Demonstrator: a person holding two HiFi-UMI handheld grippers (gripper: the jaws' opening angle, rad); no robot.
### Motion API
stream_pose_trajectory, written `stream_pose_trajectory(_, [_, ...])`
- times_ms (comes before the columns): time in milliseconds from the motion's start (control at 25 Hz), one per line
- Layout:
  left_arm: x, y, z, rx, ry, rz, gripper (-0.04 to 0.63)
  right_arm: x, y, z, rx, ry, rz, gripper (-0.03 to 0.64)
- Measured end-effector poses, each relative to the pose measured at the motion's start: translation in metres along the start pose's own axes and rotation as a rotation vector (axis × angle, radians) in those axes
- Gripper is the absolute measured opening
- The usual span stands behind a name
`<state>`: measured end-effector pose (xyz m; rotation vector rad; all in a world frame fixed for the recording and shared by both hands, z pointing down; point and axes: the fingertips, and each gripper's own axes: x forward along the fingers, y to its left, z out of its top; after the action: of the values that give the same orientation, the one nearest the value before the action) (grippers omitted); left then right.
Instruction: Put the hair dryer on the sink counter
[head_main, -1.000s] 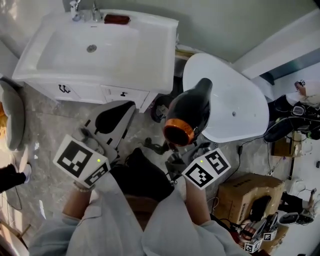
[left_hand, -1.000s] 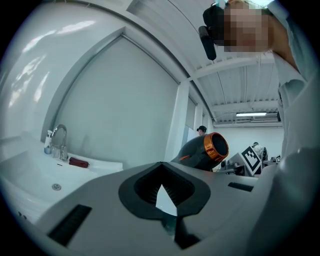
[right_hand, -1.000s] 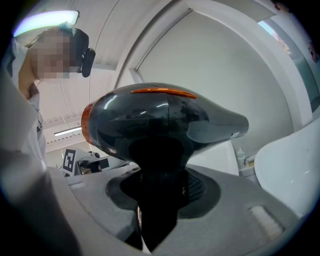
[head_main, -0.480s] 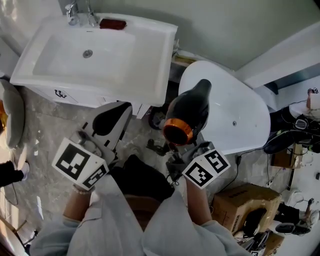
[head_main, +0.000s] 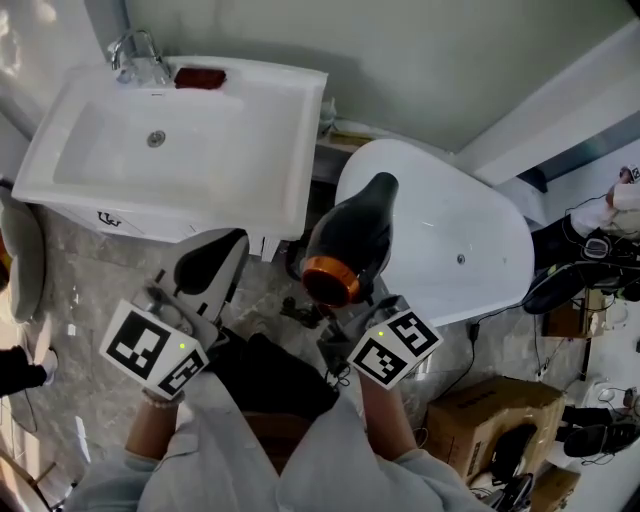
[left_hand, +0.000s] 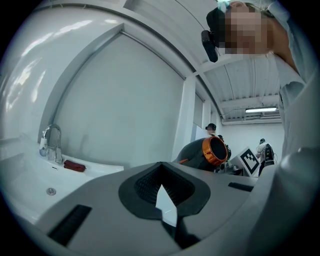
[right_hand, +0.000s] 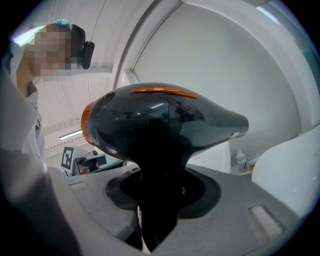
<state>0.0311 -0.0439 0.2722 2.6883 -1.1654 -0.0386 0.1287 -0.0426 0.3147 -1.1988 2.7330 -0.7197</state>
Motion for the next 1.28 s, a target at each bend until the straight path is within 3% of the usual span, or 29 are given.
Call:
stream_pose_trajectory(480, [0.015, 0.01, 0.001, 0.008, 0.011, -0.02, 0.003, 0.008, -0.014, 0.008, -0.009, -0.011, -0.026, 0.155])
stream_pose_trajectory(1280, [0.086, 0.075, 0.022, 0.009, 0.04, -0.176, 0.003, 0.065, -0.057, 0.037, -0.029, -0.026, -0.135, 0.155])
